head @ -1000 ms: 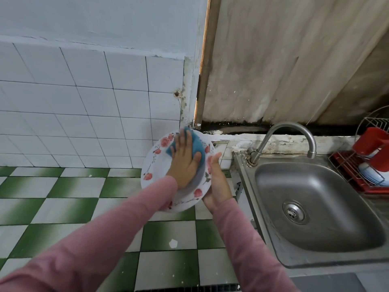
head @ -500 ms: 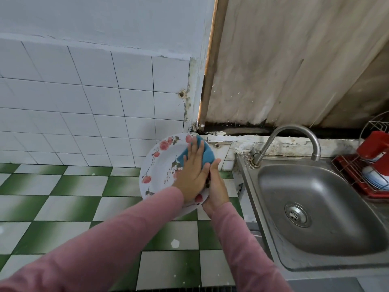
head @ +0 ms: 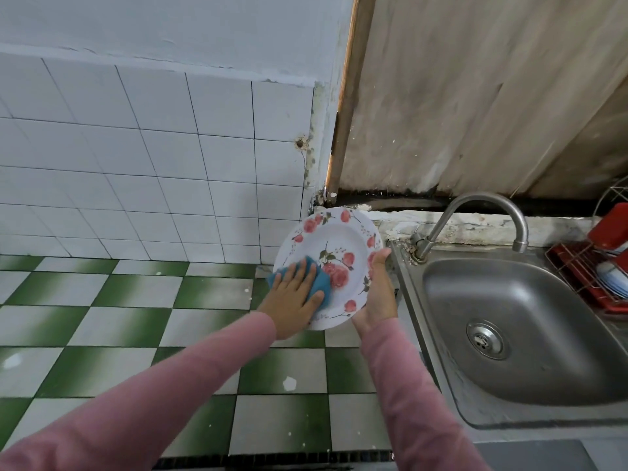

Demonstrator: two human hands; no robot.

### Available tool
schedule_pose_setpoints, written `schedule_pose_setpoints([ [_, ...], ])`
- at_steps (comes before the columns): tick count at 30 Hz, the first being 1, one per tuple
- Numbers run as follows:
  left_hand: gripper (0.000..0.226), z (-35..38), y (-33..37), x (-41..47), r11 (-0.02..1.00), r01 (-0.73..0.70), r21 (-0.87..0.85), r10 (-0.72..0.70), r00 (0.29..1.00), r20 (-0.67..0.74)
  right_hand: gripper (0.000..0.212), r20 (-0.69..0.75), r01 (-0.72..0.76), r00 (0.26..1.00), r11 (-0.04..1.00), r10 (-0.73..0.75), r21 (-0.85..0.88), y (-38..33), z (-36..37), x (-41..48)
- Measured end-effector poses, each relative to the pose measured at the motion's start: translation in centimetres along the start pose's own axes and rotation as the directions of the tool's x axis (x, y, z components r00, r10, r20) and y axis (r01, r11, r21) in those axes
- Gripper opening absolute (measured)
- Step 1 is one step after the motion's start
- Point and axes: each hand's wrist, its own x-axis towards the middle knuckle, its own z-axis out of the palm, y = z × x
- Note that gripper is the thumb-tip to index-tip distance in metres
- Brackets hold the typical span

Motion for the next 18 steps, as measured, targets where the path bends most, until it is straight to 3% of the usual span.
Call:
schedule_pose_setpoints([
  [2, 0.066, 0.5, 2.7, -1.6, 0.992, -0.097, -0.082, 0.1, 0.994, 0.038, 0.083, -0.055, -0.006, 0.998, 1.0, 0.006, -0.002, 0.2, -0.2, -0.1],
  [5, 0.055, -0.8, 6.6, -2.7, 0.848, -0.162, -0.504, 0.142, 0.987, -0.078, 0.08, -0.084, -0.056, 0.995, 0.997, 0.061, 0.058, 0.6, 0.2, -1.1],
  [6, 0.055, -1.6, 7.3, -2.5, 0.811, -0.182, -0.555, 0.144, 0.983, -0.113, 0.079, -0.069, -0.086, 0.993, 0.992, 0.092, 0.092, 0.7, 0.5, -1.4],
  [8, 0.056, -2.4, 7.7, -1.4, 0.817, -0.215, -0.535, 0.16, 0.976, -0.147, 0.07, -0.033, -0.093, 0.994, 0.982, 0.1, 0.164, 0.8, 1.1, -1.9],
  [11, 0.059, -3.1, 6.5, 1.2, 0.915, -0.215, -0.341, 0.153, 0.968, -0.199, 0.07, 0.071, -0.092, 0.994, 0.974, 0.078, 0.207, 1.1, 1.5, -2.3],
  [15, 0.063, -4.3, 3.6, 3.7, 0.982, -0.091, -0.168, 0.047, 0.968, -0.246, 0.075, 0.16, -0.129, 0.981, 0.983, 0.107, 0.131, 1.4, 1.3, -2.6],
  [18, 0.064, -4.1, 1.1, 3.8, 1.0, 0.002, -0.01, -0.004, 0.96, -0.282, 0.078, 0.195, -0.142, 0.975, 0.97, 0.102, 0.199, 0.9, 1.3, -2.8],
])
